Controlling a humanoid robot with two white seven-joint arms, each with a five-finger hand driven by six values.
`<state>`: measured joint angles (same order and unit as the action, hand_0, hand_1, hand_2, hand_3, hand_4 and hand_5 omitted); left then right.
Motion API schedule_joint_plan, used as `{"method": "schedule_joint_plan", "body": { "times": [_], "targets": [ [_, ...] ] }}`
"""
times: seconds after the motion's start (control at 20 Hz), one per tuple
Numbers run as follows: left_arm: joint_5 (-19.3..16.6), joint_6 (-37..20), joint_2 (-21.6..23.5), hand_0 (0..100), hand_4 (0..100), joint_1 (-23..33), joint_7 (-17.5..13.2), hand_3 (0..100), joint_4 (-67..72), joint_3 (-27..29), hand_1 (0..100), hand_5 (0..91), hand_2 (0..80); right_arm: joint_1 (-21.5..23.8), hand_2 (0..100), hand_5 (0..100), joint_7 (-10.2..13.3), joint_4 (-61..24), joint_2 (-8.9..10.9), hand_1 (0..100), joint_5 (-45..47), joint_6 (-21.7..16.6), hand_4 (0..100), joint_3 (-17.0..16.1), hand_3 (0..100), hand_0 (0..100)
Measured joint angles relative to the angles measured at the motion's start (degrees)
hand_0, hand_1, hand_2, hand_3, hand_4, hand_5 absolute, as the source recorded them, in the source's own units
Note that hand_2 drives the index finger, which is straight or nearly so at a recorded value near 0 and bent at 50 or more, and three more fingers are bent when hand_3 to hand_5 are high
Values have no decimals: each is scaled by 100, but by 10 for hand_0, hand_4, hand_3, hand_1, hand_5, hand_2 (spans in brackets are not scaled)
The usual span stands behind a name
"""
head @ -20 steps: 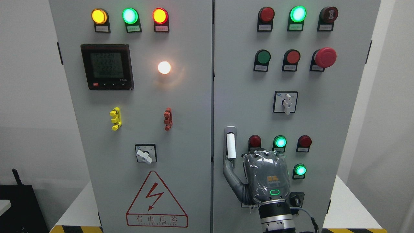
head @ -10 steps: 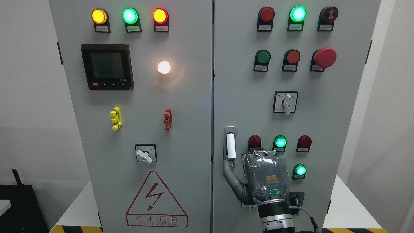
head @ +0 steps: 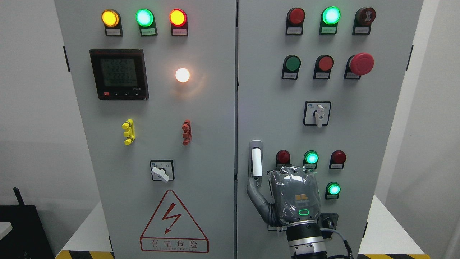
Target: Release door handle
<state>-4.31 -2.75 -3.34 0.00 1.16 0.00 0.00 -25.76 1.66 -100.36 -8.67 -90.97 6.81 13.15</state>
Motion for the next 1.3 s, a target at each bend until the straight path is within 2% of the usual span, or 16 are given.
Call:
{"method": "schedule_joint_plan", "body": {
  "times": [1.3],
  "targets": [
    [0, 0, 0, 120, 0, 0, 0, 0, 0, 0, 389, 0, 0, -78, 971, 971, -7, 61, -3, 0, 0, 35, 890, 18, 1000, 472]
  ]
}}
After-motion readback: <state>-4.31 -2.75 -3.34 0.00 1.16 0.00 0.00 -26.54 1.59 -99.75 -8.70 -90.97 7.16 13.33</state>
